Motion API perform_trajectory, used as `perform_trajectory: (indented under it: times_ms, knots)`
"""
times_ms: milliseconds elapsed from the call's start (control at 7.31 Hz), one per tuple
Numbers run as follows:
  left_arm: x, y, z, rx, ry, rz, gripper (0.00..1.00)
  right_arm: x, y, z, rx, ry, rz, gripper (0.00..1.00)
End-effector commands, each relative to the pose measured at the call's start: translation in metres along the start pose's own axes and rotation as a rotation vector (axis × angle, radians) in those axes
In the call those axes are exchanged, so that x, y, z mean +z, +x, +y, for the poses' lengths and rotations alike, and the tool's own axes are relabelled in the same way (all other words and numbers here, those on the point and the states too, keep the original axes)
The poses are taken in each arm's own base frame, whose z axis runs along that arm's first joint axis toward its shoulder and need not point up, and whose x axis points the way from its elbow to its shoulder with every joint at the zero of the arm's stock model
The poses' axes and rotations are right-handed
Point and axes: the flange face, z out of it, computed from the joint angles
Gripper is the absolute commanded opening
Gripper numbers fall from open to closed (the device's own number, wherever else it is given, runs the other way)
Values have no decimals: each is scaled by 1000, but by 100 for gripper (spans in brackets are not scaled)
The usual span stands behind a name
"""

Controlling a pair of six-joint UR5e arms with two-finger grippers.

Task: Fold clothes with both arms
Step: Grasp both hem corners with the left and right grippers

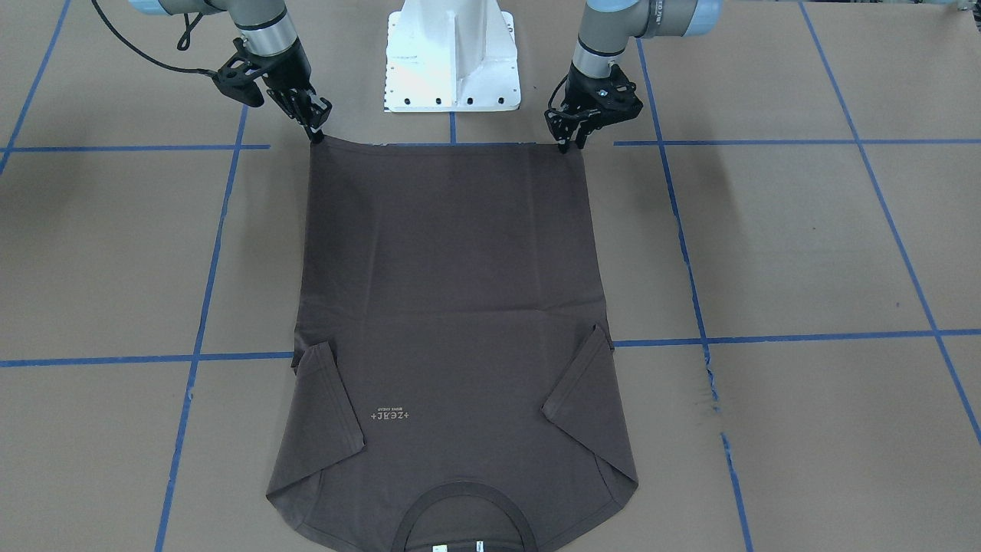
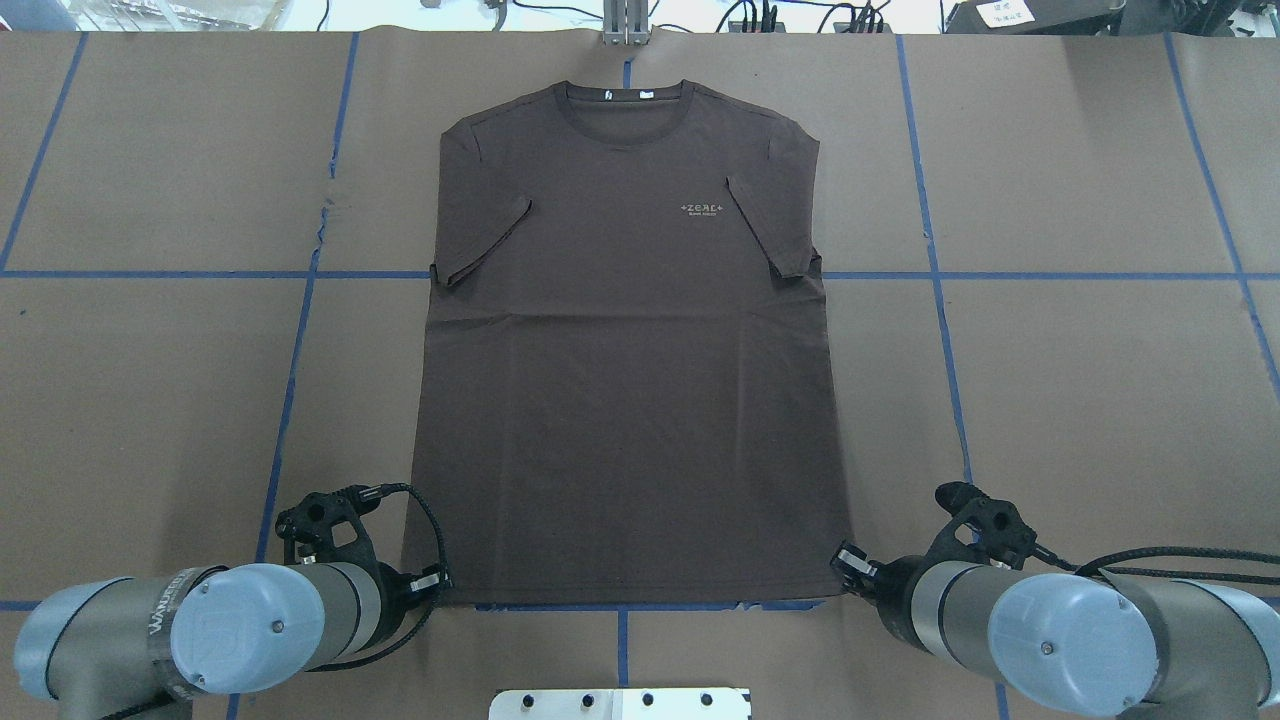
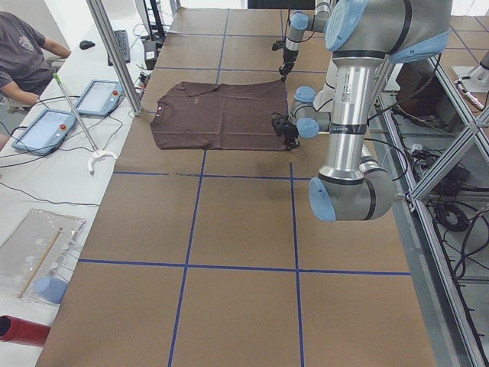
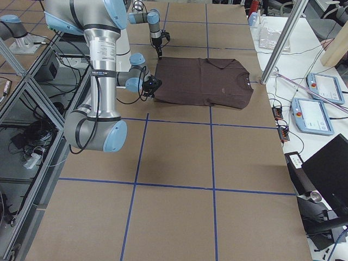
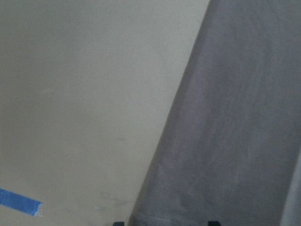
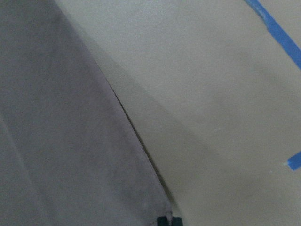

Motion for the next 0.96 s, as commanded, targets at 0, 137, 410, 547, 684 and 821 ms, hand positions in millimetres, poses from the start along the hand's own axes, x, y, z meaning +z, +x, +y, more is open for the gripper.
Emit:
perform_trajectory:
  times_ms: [0, 137, 410, 547, 684, 821]
  knots:
    - [-18, 2, -3, 19, -10, 25, 0, 0, -1, -1, 4, 1, -3, 0]
    - [-31, -1, 0, 39, -27, 17, 0, -1, -2, -3, 5, 4, -4, 0]
    - [-55, 6, 3, 38, -34, 29, 0, -14, -5, -4, 10, -6, -24, 0]
    - [-74, 8, 5, 27, -41, 39, 0, -37, 4, -4, 9, -53, -12, 0]
    - [-96, 8, 20, 37, -100, 39, 0, -53, 20, 6, -12, -103, 13, 0]
    - [-115, 8, 26, 23, -173, 46, 0, -74, 20, 13, -19, -138, -3, 0]
